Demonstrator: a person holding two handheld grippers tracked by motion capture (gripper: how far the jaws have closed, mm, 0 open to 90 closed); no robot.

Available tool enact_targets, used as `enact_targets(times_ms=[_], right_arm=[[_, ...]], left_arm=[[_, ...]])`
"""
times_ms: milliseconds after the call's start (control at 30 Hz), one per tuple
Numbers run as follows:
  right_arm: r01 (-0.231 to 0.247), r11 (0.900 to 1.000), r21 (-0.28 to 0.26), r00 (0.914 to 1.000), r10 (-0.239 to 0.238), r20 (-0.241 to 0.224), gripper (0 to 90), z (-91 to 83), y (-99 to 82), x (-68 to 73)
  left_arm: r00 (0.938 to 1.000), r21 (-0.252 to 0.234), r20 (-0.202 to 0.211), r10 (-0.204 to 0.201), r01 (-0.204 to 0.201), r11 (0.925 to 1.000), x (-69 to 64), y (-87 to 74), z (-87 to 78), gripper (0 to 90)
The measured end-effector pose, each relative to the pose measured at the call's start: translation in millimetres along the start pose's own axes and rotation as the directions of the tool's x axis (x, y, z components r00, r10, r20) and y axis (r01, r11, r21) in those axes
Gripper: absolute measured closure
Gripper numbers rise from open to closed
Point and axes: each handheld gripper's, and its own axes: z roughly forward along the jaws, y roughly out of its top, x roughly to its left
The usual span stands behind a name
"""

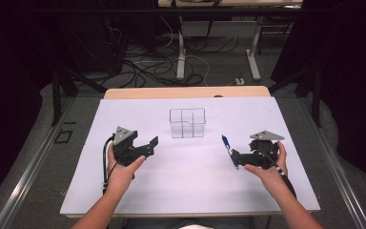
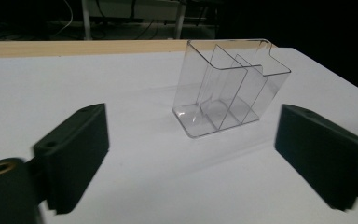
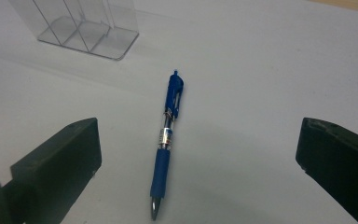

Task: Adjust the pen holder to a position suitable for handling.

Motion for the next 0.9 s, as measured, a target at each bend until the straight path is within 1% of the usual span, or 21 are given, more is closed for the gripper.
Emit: enact_targets(times_ms=[67,100,133,233,267,333,400,433,500,567,633,667,733,767,800,867,900], right_arm=[[0.001,1.0,0.003,1.0,-0.001,-0.002,0.0,1.0,1.5,1.1],[0.003,1.0,0.009,1.0,-0.003,0.005,0.0,2.0,2.2,1.8],[0.013,0.9999,0.011,0.9999,-0.013,0.002,0.0,2.4,2.8,2.0],[0.017,0.9996,0.023,0.9999,-0.017,-0.002,2.5,4.8,4.7,4.7],[0.005,0.9995,0.031,1.0,-0.005,-0.006,2.9,5.4,5.6,6.5],[0.016,0.9991,0.04,0.9998,-0.016,-0.014,5.2,7.8,7.4,7.6],[0.015,0.9984,0.054,0.9996,-0.013,-0.023,7.1,9.6,10.1,10.4],[0.029,0.998,0.056,0.9994,-0.028,-0.021,7.3,11.0,11.7,11.7],[0.042,0.9976,0.056,0.999,-0.041,-0.019,10.3,12.8,14.3,14.5],[0.048,0.9966,0.067,0.9988,-0.047,-0.016,13.9,14.5,17.1,16.7],[0.059,0.996,0.067,0.9982,-0.058,-0.013,14.8,16.2,19.6,17.4],[0.066,0.9956,0.067,0.9977,-0.065,-0.017,15.1,17.3,20.5,17.6],[0.069,0.9946,0.078,0.9974,-0.067,-0.025,16.1,19.1,22.3,19.0],[0.068,0.9936,0.09,0.9975,-0.066,-0.023,16.7,19.2,23.1,19.7],[0.077,0.9931,0.088,0.9969,-0.075,-0.023,17.2,20.7,23.6,19.6],[0.073,0.9918,0.105,0.9971,-0.07,-0.03,17.8,24.2,26.0,20.4],[0.073,0.9918,0.105,0.9971,-0.07,-0.03,17.8,24.2,26.0,20.4]], left_arm=[[1.0,0.003,-0.006,0.008,-0.008,1.0,1.3,-2.2,-3.7,0.5],[1.0,0.0,-0.005,0.008,-0.008,1.0,1.6,-3.3,-5.5,0.4],[1.0,-0.001,-0.005,0.004,-0.004,1.0,1.8,-4.1,-7.2,0.3],[1.0,-0.016,-0.001,-0.002,0.002,0.9999,3.2,-6.1,-12.7,0.3],[1.0,-0.024,-0.003,-0.002,0.002,0.9997,3.5,-6.7,-13.8,0.3],[1.0,-0.023,-0.003,0.004,-0.004,0.9997,4.2,-8.1,-16.2,0.3],[1.0,-0.028,0.001,-0.002,0.002,0.9996,4.7,-9.6,-17.1,0.3],[1.0,-0.028,0.0,0.0,0.0,0.9996,5.1,-9.9,-17.4,0.3],[1.0,-0.028,-0.004,0.001,-0.001,0.9996,5.9,-10.2,-18.1,0.3],[1.0,-0.029,-0.006,0.003,-0.003,0.9996,6.2,-10.7,-17.8,0.3],[1.0,-0.027,-0.002,-0.002,0.002,0.9996,6.2,-11.6,-17.4,0.3],[1.0,-0.024,-0.004,0.003,-0.003,0.9997,6.5,-12.0,-17.2,0.3],[0.9999,-0.022,-0.009,0.006,-0.006,0.9997,7.2,-12.8,-16.9,0.3],[1.0,-0.02,-0.003,0.001,-0.001,0.9998,7.2,-13.1,-16.7,0.3],[1.0,-0.019,-0.003,0.004,-0.004,0.9998,7.3,-13.6,-16.4,0.3],[1.0,-0.012,-0.004,0.006,-0.006,0.9999,7.3,-14.1,-16.1,0.4],[1.0,-0.008,-0.003,0.006,-0.006,1.0,7.1,-14.2,-16.1,0.4]])
